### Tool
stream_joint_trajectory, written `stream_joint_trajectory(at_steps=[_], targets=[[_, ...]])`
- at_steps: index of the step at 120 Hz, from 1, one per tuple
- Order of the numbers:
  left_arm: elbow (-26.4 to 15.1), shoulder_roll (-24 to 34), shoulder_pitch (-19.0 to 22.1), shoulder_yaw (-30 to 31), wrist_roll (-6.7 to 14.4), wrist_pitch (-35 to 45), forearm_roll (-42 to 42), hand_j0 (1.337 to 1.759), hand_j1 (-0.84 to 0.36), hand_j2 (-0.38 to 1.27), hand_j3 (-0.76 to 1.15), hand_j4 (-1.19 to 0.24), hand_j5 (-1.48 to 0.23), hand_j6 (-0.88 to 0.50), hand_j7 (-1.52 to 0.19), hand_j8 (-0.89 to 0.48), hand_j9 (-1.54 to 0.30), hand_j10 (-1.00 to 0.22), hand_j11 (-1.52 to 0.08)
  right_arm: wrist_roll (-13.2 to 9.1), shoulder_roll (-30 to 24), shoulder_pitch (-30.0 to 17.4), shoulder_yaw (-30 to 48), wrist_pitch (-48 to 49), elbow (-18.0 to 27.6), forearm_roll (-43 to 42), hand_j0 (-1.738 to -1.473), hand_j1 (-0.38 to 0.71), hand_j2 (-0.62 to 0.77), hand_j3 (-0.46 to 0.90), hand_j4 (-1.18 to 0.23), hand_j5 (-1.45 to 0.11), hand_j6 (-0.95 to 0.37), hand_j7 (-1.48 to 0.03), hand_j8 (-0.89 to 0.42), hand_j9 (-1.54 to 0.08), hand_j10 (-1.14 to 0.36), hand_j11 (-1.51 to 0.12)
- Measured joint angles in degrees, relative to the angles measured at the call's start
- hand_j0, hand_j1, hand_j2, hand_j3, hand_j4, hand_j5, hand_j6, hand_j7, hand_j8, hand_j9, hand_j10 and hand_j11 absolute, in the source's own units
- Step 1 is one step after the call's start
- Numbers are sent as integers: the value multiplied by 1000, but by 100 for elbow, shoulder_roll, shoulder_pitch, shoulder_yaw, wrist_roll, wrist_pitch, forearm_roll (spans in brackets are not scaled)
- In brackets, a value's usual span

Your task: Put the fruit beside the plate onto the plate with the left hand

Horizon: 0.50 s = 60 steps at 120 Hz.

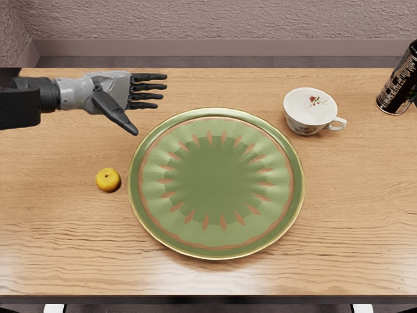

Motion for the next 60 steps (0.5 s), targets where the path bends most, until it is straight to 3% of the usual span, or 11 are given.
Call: stream_joint_trajectory(at_steps=[21, 31, 41, 60], targets=[[-90, 57, -16, 13, 6, 0, 45, 1658, 349, 1, 0, 0, 0, 0, 0, 0, 0, 0, 0, 9, 0, -29, 32, -3, -13, 17, -1658, -331, -3, 0, -15, -20, -15, -20, -15, -20, -15, -20], [-101, 58, -18, 18, 145, 0, 127, 1658, 349, 1, 0, 0, 0, 0, 0, 0, 0, 0, 0, 12, 0, -69, 39, -3, -18, 22, -1658, -331, -3, 0, -15, -20, -15, -20, -15, -20, -15, -20], [-104, -21, -14, 20, 238, 42, 602, 1658, 349, 1, 0, 0, 0, 0, 0, 0, 0, 0, 0, 13, 0, -87, 42, -5, -21, 25, -1658, -331, -3, 0, -15, -20, -15, -20, -15, -20, -15, -20], [-102, 20, 43, 47, 356, 1037, 1646, 1658, 349, 1, 0, -1, 0, -1, 0, 0, 0, 0, 0, 14, 0, -99, 44, -7, -22, 29, -1658, -331, -3, 0, -15, -20, -15, -20, -15, -20, -15, -20]])
